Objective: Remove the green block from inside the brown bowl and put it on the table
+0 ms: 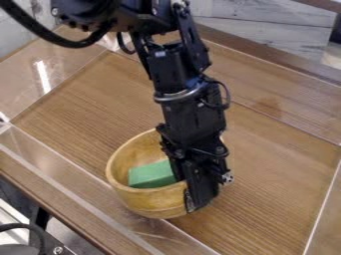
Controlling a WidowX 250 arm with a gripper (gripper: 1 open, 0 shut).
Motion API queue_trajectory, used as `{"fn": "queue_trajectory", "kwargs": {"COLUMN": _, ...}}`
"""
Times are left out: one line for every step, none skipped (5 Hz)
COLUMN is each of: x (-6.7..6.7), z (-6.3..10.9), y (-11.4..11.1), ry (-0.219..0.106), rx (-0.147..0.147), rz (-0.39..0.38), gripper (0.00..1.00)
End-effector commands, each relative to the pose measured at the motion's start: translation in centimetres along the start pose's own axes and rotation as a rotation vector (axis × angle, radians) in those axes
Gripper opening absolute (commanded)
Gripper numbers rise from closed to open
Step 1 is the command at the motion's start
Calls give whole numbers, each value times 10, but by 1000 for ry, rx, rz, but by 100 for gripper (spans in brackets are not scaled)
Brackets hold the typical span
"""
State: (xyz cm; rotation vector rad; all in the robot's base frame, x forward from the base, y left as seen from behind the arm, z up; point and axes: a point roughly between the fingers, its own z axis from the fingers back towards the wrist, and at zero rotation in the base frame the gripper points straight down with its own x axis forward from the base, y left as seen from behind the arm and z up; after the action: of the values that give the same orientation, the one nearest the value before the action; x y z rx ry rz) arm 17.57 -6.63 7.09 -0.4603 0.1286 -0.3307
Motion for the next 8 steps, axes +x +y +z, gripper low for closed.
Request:
{"fn": "queue_trajectory", "kwargs": {"x": -6, "z": -7, "y": 4, "ry": 21, "rx": -13, "rz": 30, "gripper": 0}}
{"fn": "queue_trajectory", "kwargs": {"x": -4, "z": -9, "y": -1, "ry": 18, "rx": -28, "rz": 41, "gripper": 0}}
{"fn": "queue_trajectory", "kwargs": {"x": -2, "z": -10, "y": -6, "ry": 16, "rx": -43, "rz": 52, "gripper": 0}}
{"fn": "queue_trajectory", "kwargs": {"x": 0, "z": -11, "y": -11, "ry": 14, "rx": -58, "rz": 62, "gripper": 0}}
{"fn": "queue_trajectory", "kwargs": {"x": 2, "z": -13, "y": -16, "ry": 14, "rx": -72, "rz": 72, "gripper": 0}}
{"fn": "queue_trajectory", "kwargs": {"x": 5, "z": -16, "y": -22, "ry": 17, "rx": -86, "rz": 79, "gripper": 0}}
{"fn": "queue_trajectory", "kwargs": {"x": 8, "z": -19, "y": -28, "ry": 19, "rx": -97, "rz": 83, "gripper": 0}}
{"fn": "queue_trajectory", "kwargs": {"x": 11, "z": -24, "y": -32, "ry": 26, "rx": -106, "rz": 83, "gripper": 0}}
